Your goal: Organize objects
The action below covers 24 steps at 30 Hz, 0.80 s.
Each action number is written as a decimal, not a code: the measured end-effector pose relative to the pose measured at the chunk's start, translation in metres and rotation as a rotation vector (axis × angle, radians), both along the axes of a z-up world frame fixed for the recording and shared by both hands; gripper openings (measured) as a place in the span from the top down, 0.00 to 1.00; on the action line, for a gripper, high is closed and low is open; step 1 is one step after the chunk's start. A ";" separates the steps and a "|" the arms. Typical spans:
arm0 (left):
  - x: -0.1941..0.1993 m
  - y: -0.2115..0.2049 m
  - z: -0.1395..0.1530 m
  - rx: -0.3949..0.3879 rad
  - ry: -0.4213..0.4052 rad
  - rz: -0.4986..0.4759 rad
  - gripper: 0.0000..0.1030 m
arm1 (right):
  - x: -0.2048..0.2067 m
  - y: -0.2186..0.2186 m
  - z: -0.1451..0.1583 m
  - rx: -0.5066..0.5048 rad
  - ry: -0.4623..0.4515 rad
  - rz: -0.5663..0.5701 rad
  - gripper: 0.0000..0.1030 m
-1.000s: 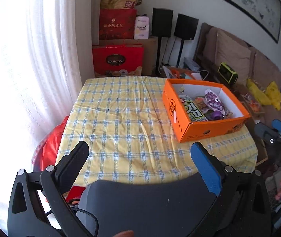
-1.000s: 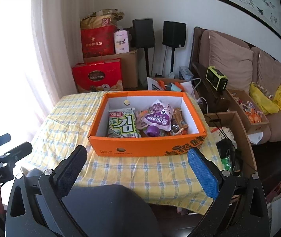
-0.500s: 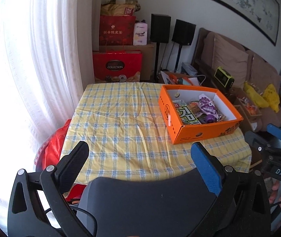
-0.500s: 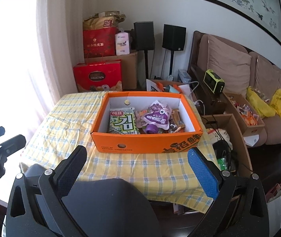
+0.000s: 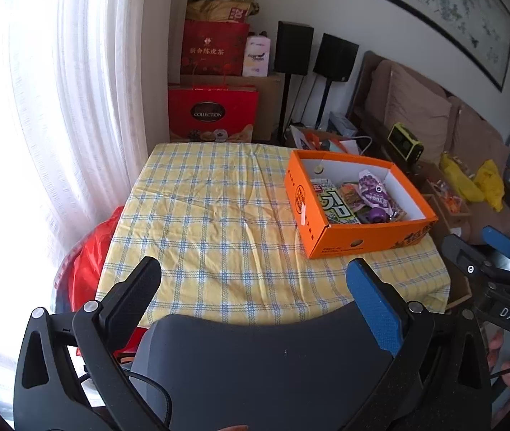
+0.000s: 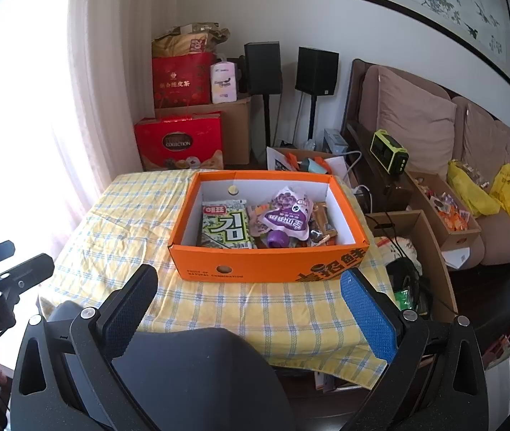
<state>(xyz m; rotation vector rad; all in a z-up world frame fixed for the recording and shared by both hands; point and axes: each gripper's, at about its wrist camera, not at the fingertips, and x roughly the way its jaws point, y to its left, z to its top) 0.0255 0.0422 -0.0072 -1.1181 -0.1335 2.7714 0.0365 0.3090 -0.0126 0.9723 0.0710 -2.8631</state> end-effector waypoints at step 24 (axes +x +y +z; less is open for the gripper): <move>0.005 0.001 0.007 -0.040 0.023 0.013 0.00 | 0.002 0.001 0.001 -0.003 -0.005 -0.003 0.00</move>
